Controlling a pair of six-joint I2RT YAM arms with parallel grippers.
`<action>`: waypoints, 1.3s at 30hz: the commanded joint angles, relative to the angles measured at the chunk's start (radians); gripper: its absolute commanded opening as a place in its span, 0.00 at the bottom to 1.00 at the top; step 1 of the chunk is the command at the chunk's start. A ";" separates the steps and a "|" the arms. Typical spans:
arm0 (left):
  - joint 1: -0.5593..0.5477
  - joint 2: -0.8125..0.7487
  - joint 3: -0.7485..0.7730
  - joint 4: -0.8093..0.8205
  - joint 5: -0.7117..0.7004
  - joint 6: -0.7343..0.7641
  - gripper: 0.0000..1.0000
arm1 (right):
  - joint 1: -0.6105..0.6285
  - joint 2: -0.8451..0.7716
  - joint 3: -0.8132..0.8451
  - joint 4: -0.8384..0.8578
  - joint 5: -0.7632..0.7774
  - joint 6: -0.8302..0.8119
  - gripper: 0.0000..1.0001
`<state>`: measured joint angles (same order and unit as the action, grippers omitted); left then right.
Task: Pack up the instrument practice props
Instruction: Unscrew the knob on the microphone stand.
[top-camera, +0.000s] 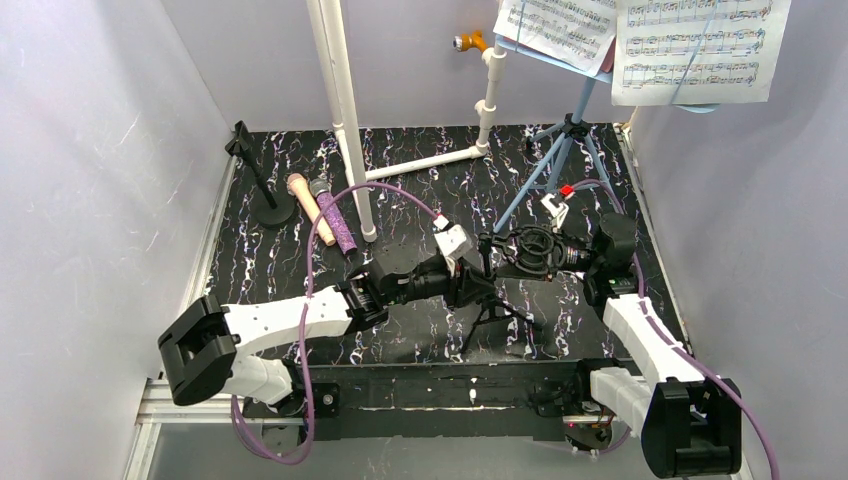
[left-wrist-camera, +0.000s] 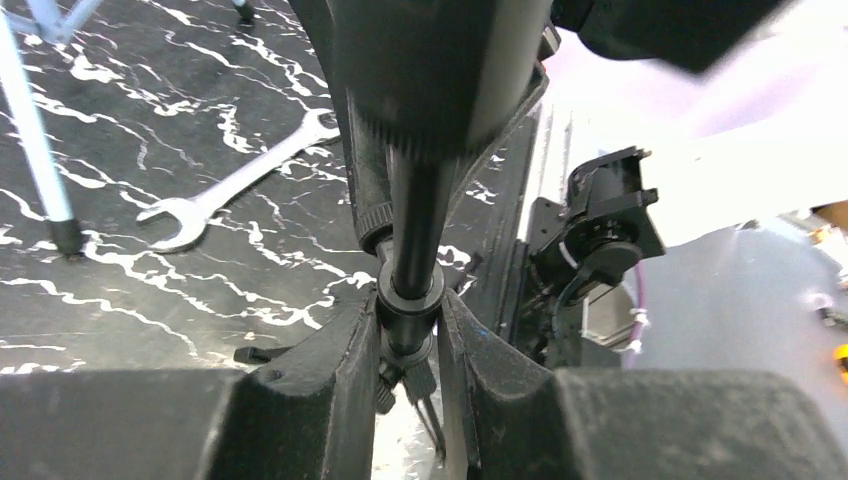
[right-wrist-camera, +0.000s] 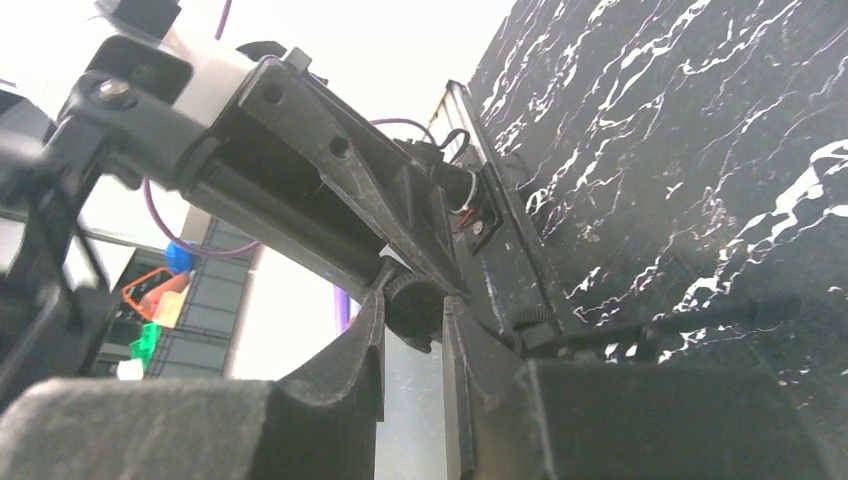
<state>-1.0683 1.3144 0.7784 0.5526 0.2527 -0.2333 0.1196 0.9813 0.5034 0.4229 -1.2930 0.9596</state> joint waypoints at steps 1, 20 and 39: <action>-0.023 0.057 -0.023 0.255 0.137 -0.232 0.00 | 0.010 -0.058 -0.021 0.279 0.063 0.065 0.01; 0.045 0.097 -0.105 0.549 0.201 -0.466 0.00 | 0.025 -0.136 -0.103 0.631 0.037 0.008 0.07; 0.152 0.005 -0.117 0.486 0.312 -0.421 0.00 | 0.025 -0.101 0.137 -0.656 -0.044 -0.943 0.98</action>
<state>-0.9485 1.4139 0.6601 0.9596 0.5285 -0.6506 0.1398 0.8852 0.6262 -0.1696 -1.3495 0.0811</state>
